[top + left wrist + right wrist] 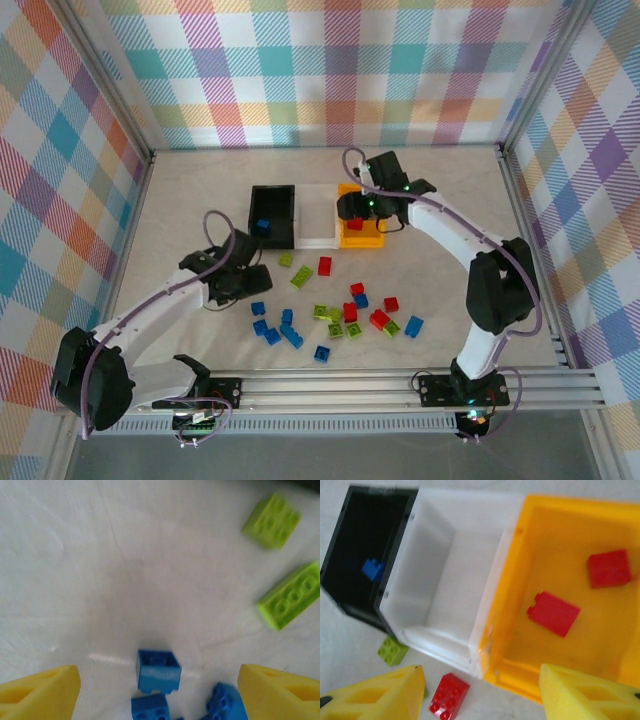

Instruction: Sort the legos into containers by color

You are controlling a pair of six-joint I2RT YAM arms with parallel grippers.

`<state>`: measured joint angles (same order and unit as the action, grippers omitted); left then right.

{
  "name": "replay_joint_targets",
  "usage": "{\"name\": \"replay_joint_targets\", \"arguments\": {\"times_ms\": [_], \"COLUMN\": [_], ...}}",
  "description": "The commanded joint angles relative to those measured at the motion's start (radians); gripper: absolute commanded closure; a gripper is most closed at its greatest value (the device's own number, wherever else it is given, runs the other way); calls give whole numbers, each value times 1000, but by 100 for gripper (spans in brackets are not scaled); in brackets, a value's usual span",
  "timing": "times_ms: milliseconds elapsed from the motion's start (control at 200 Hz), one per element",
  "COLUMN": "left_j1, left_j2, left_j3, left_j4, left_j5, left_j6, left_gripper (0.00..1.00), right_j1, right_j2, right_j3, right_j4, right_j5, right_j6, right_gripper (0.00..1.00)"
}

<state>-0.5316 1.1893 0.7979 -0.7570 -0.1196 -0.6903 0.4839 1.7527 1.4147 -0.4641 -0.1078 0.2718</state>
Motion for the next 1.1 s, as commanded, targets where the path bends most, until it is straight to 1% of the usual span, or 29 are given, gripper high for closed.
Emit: {"name": "replay_joint_targets", "arguments": {"times_ms": [0,90,185,335,405,500,675,815,890,960,1095], "left_j1": [-28,-44,-62,-65,-66,-66,-66,-66,-64,-40,63], "left_j2": [19,34,70,170,200,229,231,204,169,152,190], "left_j3": [-63,-96,-91,-86,-90,-86,-66,-44,-2,63,229], "left_j4": [22,87,108,107,126,143,145,104,69,44,47], "left_j5": [35,68,75,45,37,27,26,15,3,-1,5], "left_j6": [-46,-52,-44,-28,-26,-25,-20,-22,-14,0,28], "left_gripper": [19,19,17,23,28,43,60,67,67,67,72], "right_j1": [-3,-3,-3,-2,-1,-3,-2,-3,-2,-3,-2], "right_j2": [-23,-39,-55,-80,-87,-96,-107,-111,-117,-122,-133], "right_j3": [-85,-119,-136,-149,-153,-158,-163,-165,-166,-170,-188], "right_j4": [55,70,73,77,75,74,67,63,62,61,58], "right_j5": [-29,-32,-23,-10,-8,-6,4,7,9,5,-11], "right_j6": [30,34,30,26,27,26,20,21,21,21,29], "right_gripper": [38,38,38,38,38,38,39,39,39,39,39]}}
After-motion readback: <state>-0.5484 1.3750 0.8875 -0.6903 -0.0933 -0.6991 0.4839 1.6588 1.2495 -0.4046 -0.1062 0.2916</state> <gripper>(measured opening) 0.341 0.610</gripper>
